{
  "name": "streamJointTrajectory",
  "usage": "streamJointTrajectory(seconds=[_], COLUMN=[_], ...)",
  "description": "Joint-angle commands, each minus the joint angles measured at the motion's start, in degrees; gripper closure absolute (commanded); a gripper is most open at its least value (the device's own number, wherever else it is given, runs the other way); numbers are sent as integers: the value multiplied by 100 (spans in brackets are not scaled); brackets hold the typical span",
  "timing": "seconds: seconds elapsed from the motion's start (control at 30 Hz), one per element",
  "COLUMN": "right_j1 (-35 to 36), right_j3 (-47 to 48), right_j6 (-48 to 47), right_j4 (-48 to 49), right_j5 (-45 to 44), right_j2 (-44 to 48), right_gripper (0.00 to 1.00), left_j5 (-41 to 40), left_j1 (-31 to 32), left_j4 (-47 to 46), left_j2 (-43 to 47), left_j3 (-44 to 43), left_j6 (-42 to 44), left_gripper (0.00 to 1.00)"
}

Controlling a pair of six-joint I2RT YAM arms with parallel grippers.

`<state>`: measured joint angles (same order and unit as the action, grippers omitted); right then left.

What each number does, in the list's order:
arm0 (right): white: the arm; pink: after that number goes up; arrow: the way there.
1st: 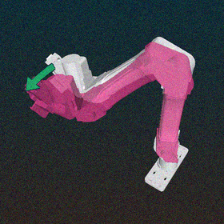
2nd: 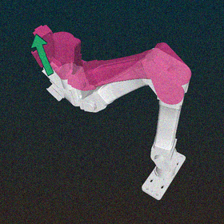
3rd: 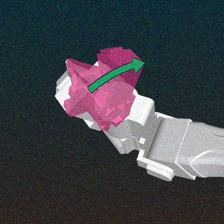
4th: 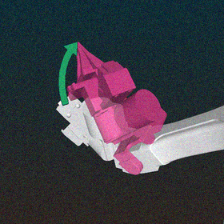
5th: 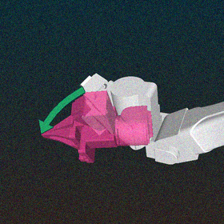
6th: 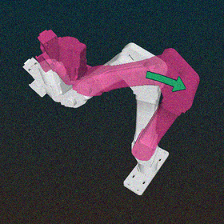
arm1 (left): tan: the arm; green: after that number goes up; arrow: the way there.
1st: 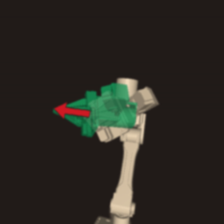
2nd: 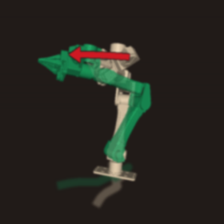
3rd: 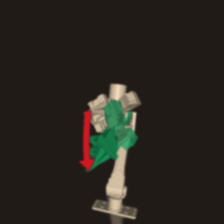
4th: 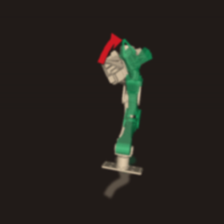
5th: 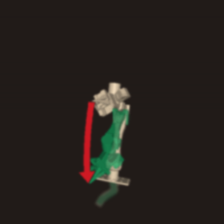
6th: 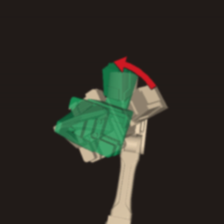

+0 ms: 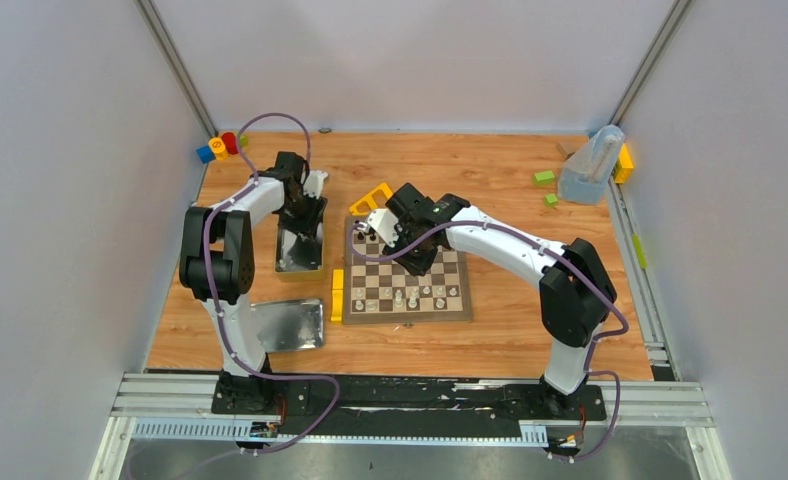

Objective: Set up the chess pieces on the board
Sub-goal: Pick up the chess piece from the storage box.

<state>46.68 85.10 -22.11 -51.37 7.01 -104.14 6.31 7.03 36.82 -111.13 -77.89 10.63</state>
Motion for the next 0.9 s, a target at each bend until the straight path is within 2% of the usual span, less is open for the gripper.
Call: streamJointTrajectory(seconds=[0.0,0.6,0.87], right_j1=[-17,-16,-14], right_j3=[4,-39,-51], right_j6=[72,58,59], right_j4=[98,84,85], right_j5=[81,117,102], right_j2=[-58,-73,-72], right_gripper=[77,77,77], left_j5=[-92,-582,-586], left_j1=[-13,-25,-35], left_j4=[-214,-496,-380], left_j2=[-103,-117,61], left_j3=[-91,117,285], left_j6=[-284,-211,-113], left_gripper=[43,54,55])
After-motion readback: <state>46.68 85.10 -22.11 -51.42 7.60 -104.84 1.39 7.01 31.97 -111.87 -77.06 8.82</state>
